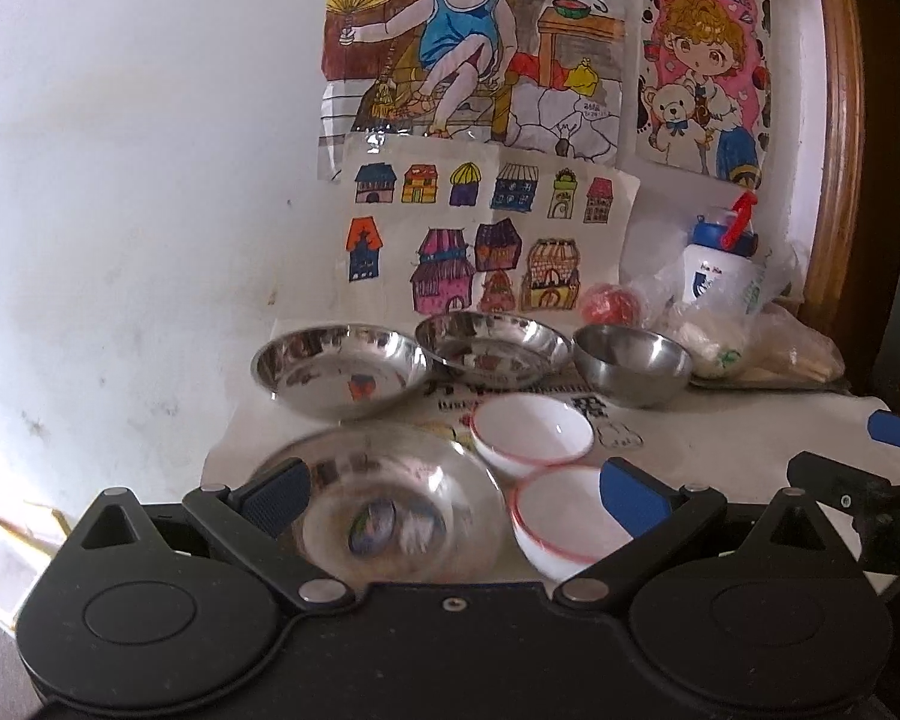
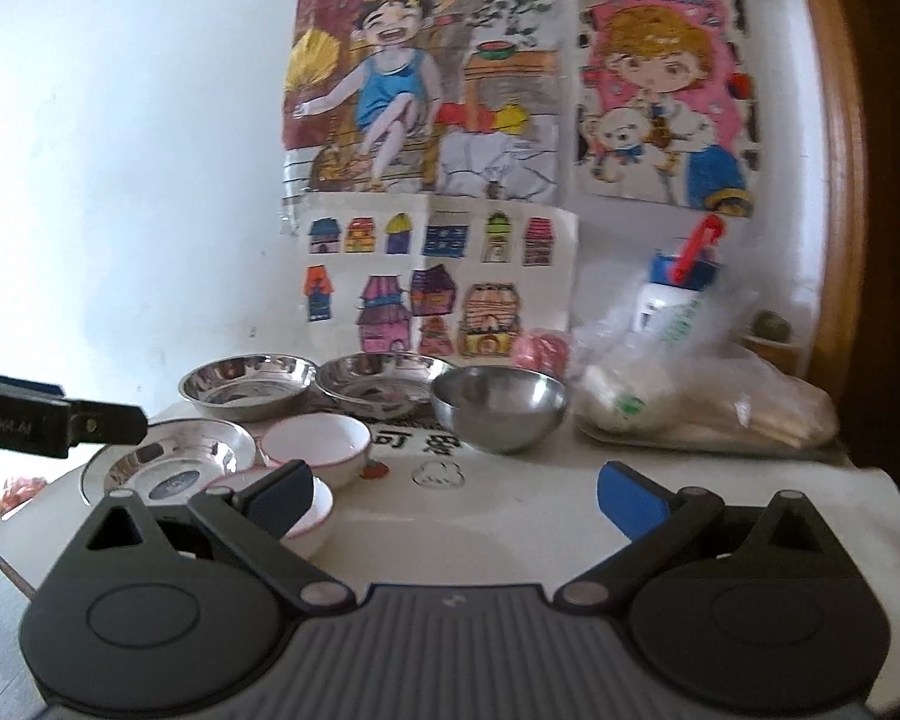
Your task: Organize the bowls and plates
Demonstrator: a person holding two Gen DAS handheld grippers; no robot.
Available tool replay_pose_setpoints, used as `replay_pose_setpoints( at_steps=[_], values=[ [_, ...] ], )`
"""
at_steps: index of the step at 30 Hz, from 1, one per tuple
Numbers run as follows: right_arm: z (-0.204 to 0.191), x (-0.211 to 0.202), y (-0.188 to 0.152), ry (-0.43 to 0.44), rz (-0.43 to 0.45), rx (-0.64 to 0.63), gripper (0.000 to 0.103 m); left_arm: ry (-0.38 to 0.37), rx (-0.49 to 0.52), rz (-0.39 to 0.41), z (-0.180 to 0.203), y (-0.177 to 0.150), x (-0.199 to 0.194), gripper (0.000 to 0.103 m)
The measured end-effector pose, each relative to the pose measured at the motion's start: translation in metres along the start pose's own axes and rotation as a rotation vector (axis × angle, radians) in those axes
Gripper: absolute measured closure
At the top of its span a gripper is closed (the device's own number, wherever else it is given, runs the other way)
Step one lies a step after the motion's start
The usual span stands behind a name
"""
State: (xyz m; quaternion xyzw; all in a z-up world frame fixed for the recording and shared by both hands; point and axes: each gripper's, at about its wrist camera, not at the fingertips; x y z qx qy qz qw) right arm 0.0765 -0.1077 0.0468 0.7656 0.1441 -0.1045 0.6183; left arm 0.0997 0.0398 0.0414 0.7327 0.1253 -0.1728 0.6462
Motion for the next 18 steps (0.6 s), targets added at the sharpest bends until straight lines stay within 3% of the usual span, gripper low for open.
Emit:
replay_pose_setpoints(
  at_steps=[4, 10, 18],
  values=[
    [0.005, 0.024, 0.021, 0.05, -0.015, -0.025, 0.0, -0.006, 0.004, -0.007, -0.014, 0.02, 0.023, 0.001],
    [0.017, 0.072, 0.058, 0.146, -0.086, -0.067, 0.0, -0.09, -0.02, -0.024, -0.042, 0.058, 0.071, 0.001],
    [0.027, 0.141, 0.102, 0.224, -0.164, -0.174, 0.0, -0.148, 0.145, -0.002, -0.054, 0.109, 0.136, 0.001]
  ],
)
Point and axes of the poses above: each gripper's, at about its wrist camera, not at the fingertips, and x roughly the way its jaws point, z to its right, y to its top, and after that the axes turned 9 degrees about x, right-handed
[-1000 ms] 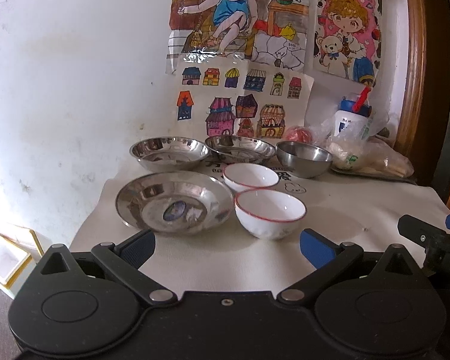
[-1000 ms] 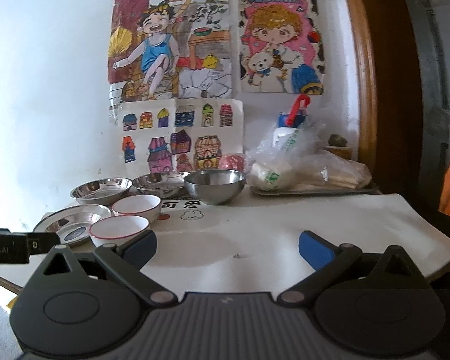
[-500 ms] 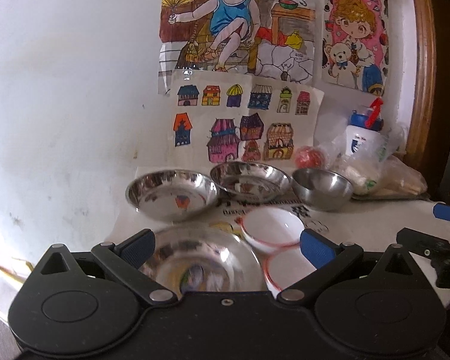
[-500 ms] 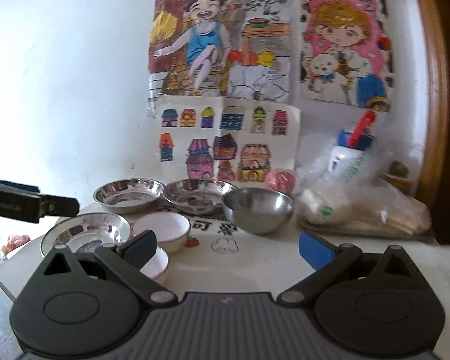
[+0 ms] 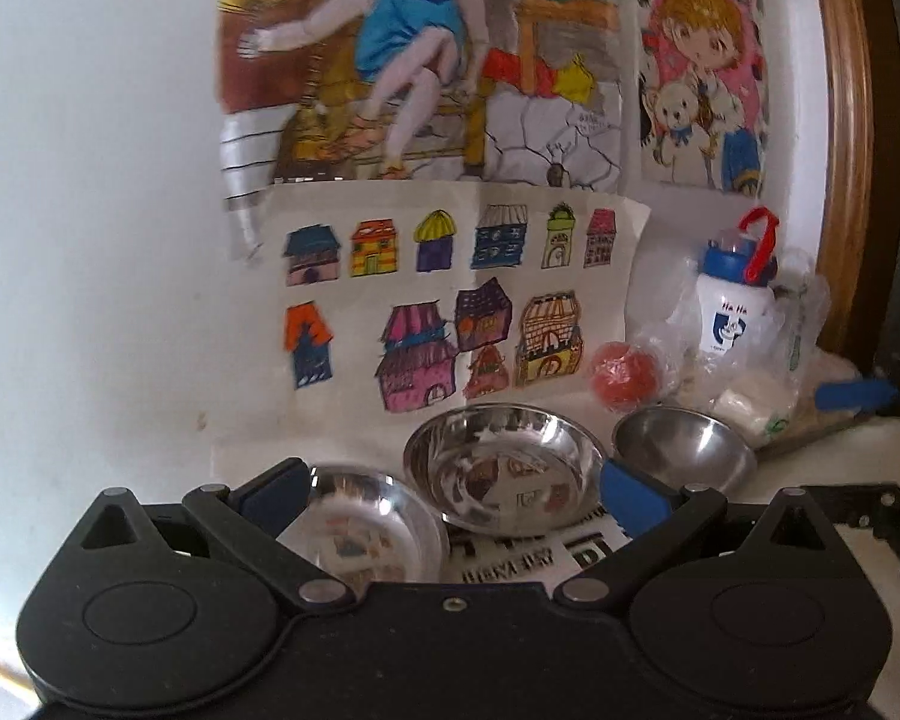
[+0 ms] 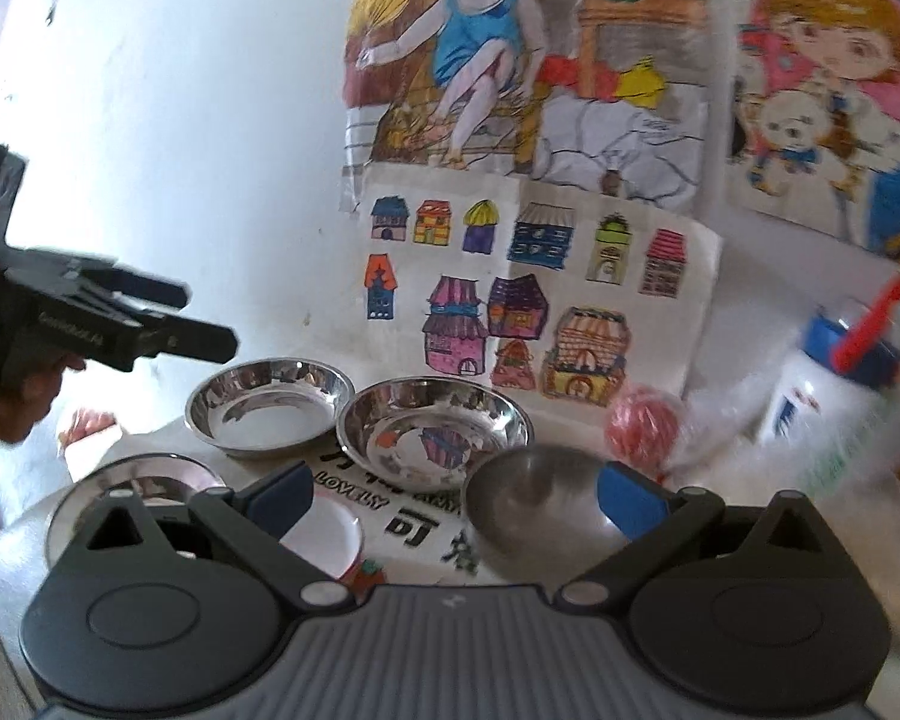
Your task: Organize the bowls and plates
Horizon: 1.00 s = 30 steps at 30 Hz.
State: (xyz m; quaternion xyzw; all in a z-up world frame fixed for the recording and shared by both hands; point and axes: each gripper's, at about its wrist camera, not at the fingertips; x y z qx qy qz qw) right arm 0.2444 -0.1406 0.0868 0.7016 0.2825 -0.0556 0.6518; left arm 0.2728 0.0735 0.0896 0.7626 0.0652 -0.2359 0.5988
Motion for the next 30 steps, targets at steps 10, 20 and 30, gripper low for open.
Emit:
replay_pose_setpoints(
  at_steps=[10, 20, 30],
  values=[
    [0.037, 0.085, 0.051, 0.096, -0.178, -0.047, 0.0, -0.114, -0.05, -0.134, -0.054, 0.03, 0.101, 0.001],
    [0.061, 0.15, 0.074, 0.105, -0.316, -0.016, 0.003, -0.242, -0.047, -0.303, -0.081, 0.031, 0.183, 0.001],
    [0.074, 0.197, 0.066, 0.117, -0.431, 0.007, 0.023, -0.312, 0.01, -0.399, -0.079, 0.028, 0.215, 0.006]
  ],
)
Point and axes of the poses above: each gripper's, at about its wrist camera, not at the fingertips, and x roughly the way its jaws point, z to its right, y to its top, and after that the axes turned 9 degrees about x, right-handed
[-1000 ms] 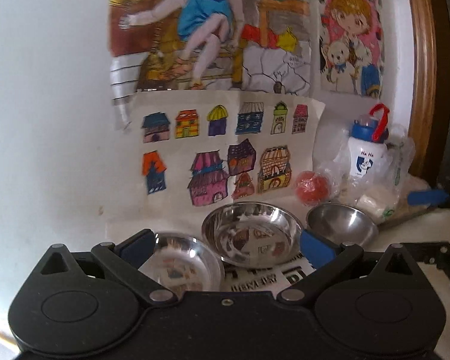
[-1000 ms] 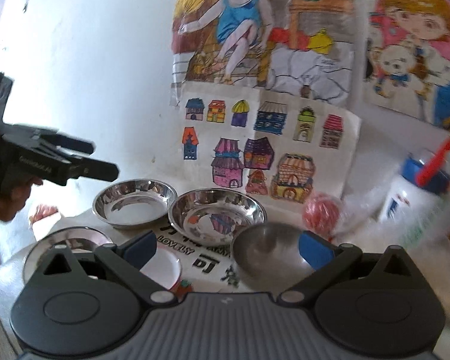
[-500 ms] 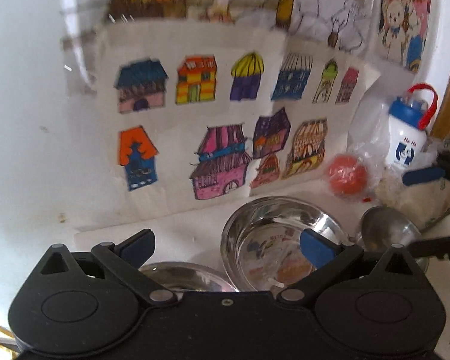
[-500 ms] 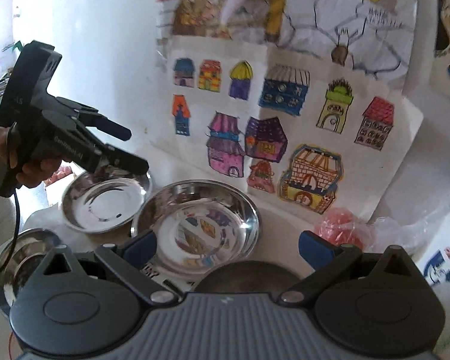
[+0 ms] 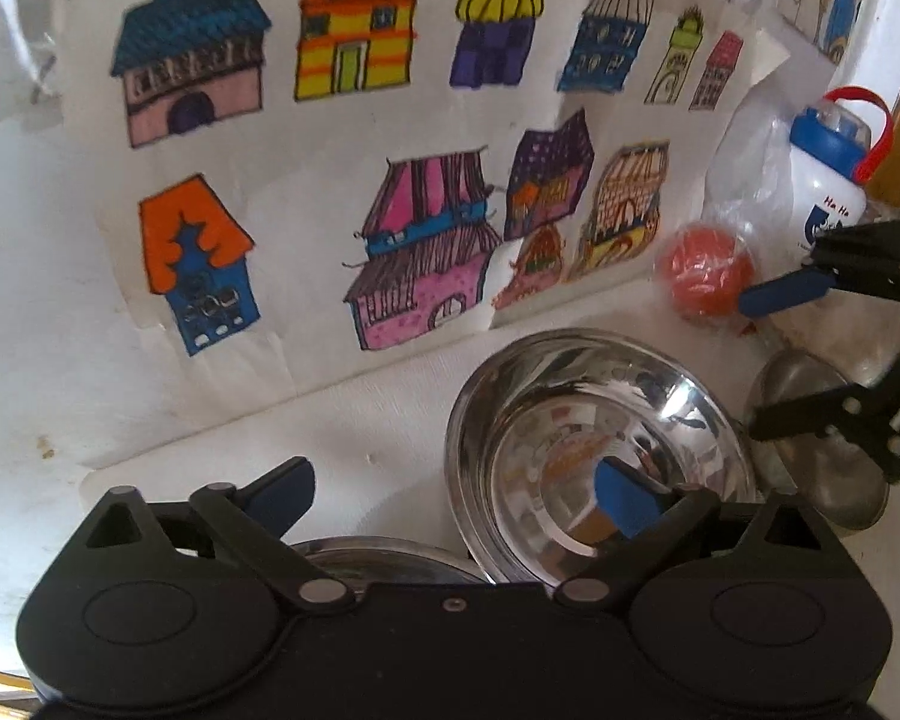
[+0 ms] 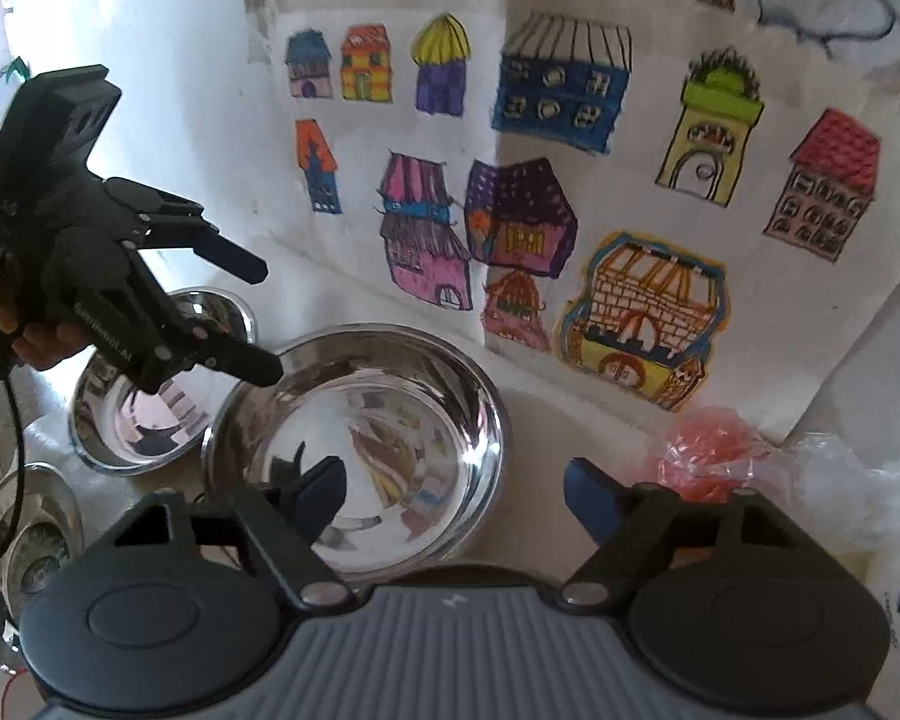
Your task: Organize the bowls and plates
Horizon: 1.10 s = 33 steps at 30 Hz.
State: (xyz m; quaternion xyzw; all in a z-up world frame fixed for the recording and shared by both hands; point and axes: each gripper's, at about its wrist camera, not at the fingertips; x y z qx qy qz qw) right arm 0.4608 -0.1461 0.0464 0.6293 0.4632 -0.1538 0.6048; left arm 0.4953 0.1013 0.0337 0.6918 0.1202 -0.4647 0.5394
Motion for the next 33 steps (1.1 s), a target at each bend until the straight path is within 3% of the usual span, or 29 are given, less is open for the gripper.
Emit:
replay_pose_setpoints(
  at_steps=[14, 18, 23, 26, 32, 33],
  values=[
    [0.009, 0.036, 0.003, -0.02, -0.094, 0.044, 0.058, -0.069, -0.075, -0.078, -0.016, 0.004, 0.021, 0.032],
    [0.014, 0.043, 0.005, -0.022, -0.11, 0.062, 0.064, -0.108, -0.104, -0.115, -0.02, 0.004, 0.028, 0.046],
    [0.017, 0.049, 0.006, -0.016, -0.144, 0.071, 0.065, -0.123, -0.107, -0.126, -0.02, 0.003, 0.029, 0.048],
    [0.019, 0.052, 0.006, -0.018, -0.159, 0.078, 0.076, -0.126, -0.098, -0.142, -0.018, 0.005, 0.032, 0.054],
    [0.017, 0.058, 0.005, -0.031, -0.168, 0.095, 0.088, -0.138, -0.12, -0.176, -0.018, 0.009, 0.038, 0.076],
    [0.018, 0.059, 0.005, -0.031, -0.165, 0.106, 0.089, -0.139, -0.121, -0.183, -0.018, 0.01, 0.039, 0.088]
  ],
)
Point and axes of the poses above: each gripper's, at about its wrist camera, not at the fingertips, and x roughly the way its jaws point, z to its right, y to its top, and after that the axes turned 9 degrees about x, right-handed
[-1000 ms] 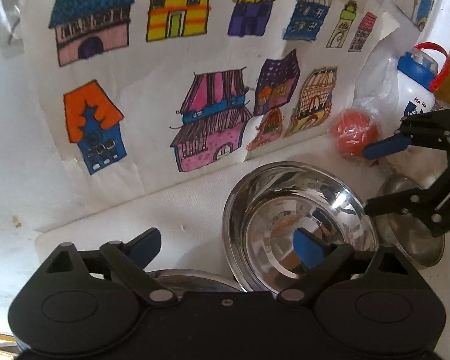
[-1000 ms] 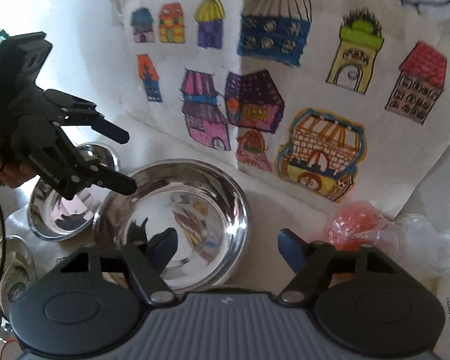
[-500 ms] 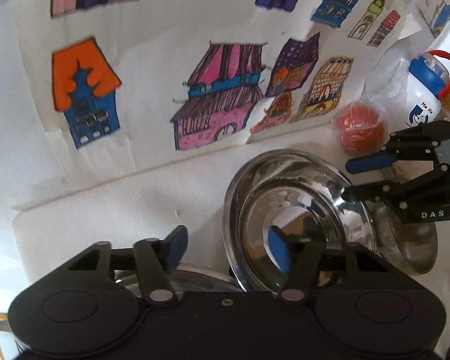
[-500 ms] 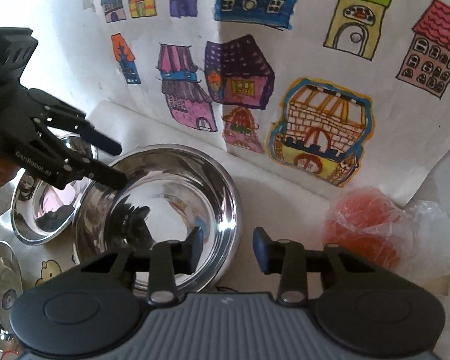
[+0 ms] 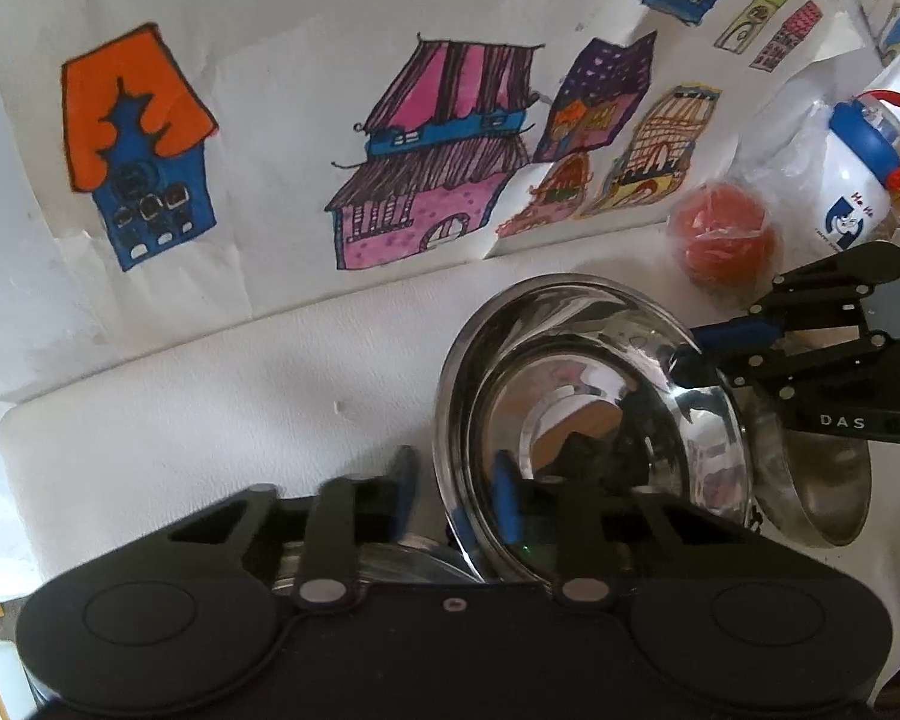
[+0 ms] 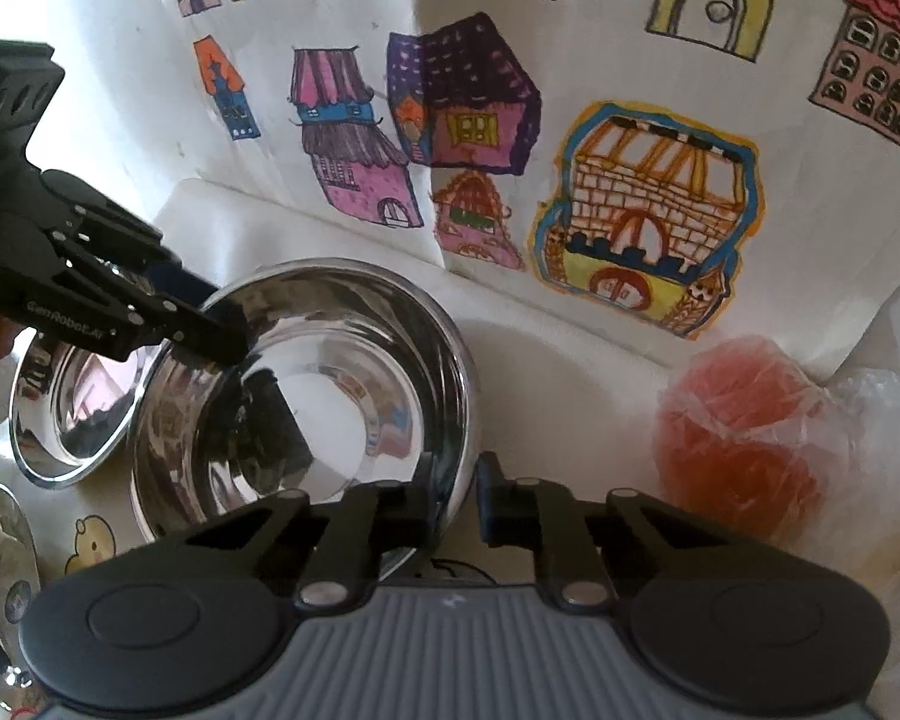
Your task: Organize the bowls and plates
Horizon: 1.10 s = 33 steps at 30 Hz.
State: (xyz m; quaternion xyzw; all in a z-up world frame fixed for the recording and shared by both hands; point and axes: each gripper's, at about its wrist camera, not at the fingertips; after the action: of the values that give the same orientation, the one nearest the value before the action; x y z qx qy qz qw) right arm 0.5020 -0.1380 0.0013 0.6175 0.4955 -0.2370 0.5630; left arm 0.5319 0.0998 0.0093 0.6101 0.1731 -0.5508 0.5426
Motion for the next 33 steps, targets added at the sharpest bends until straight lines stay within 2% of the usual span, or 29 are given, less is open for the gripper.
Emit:
replay_pose_setpoints(
  at_steps=[6, 28, 33],
  values=[
    [0.005, 0.0, 0.001, 0.001, 0.013, 0.025, 0.09, 0.001, -0.038, -0.005, -0.003, 0.002, 0.003, 0.093],
    [0.021, -0.005, 0.008, 0.027, 0.081, 0.119, 0.094, 0.023, -0.159, 0.035, -0.011, 0.005, 0.003, 0.096],
    [0.022, -0.014, 0.005, 0.029, 0.121, 0.128, 0.095, 0.017, -0.231, 0.072, -0.012, -0.001, -0.003, 0.098]
  ],
)
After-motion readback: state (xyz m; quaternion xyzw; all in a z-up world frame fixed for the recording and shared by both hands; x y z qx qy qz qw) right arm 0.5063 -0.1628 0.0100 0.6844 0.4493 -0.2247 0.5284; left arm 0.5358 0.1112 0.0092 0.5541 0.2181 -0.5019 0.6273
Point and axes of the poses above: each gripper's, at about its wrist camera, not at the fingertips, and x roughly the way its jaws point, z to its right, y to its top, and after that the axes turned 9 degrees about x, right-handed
